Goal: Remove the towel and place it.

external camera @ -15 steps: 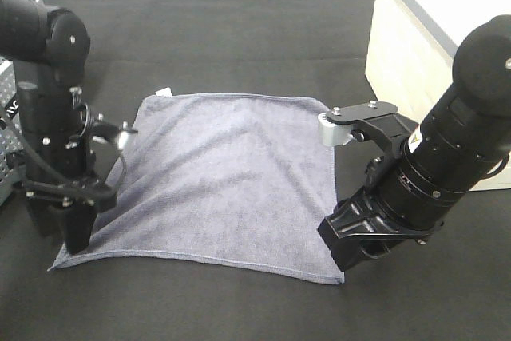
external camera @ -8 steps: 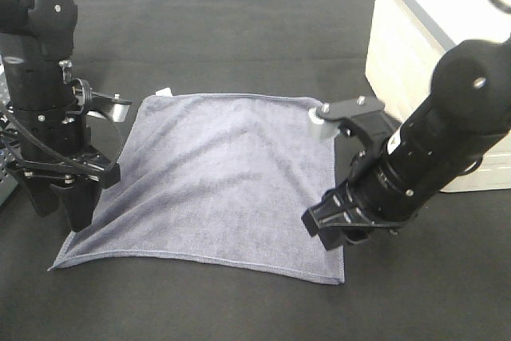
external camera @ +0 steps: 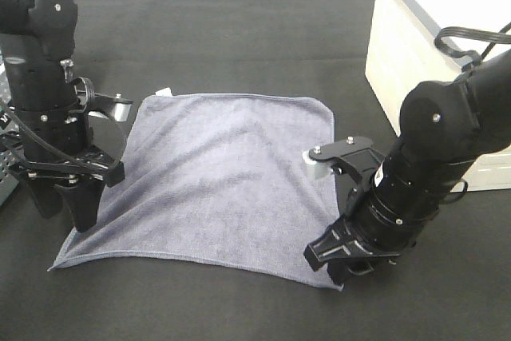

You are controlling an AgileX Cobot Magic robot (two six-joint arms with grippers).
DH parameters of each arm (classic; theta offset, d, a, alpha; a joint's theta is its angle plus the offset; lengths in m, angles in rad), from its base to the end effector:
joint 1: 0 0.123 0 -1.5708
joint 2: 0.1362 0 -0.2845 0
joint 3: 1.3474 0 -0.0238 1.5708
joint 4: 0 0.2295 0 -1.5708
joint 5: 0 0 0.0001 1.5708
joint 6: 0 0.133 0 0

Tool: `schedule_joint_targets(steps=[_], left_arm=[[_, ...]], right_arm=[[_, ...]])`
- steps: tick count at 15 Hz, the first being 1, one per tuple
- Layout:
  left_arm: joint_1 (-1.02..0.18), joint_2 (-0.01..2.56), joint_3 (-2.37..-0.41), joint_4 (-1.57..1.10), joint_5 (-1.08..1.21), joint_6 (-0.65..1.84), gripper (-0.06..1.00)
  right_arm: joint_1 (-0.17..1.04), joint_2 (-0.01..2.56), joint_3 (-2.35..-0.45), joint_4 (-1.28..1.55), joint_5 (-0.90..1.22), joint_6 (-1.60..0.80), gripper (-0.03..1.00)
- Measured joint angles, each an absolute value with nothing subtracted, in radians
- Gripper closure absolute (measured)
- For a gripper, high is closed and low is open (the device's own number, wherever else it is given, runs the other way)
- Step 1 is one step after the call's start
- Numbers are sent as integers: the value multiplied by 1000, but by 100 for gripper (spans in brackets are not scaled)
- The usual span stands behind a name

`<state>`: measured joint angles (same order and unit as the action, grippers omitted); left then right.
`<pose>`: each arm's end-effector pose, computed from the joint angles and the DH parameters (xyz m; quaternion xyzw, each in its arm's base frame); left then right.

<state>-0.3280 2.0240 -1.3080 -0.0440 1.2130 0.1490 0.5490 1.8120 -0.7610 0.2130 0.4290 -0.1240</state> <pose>0.3032 -0.1090 0.1157 -0.2239 -0.9650 0.0072 0.1362 0.2325 0.1560 0.0823 -0.2398 0.9653 0.0701 0.0753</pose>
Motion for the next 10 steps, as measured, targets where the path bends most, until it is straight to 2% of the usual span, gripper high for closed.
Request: schedule_joint_targets(steps=[7,10], left_arm=[[-328,2024,-1308,-46,1213,149,42],[-328,2024,-1308,-67,1213,149,42]], right_arm=[[549,1809,-763,206,663,-124,49],[549,1693,-763,212,693,-124,49]])
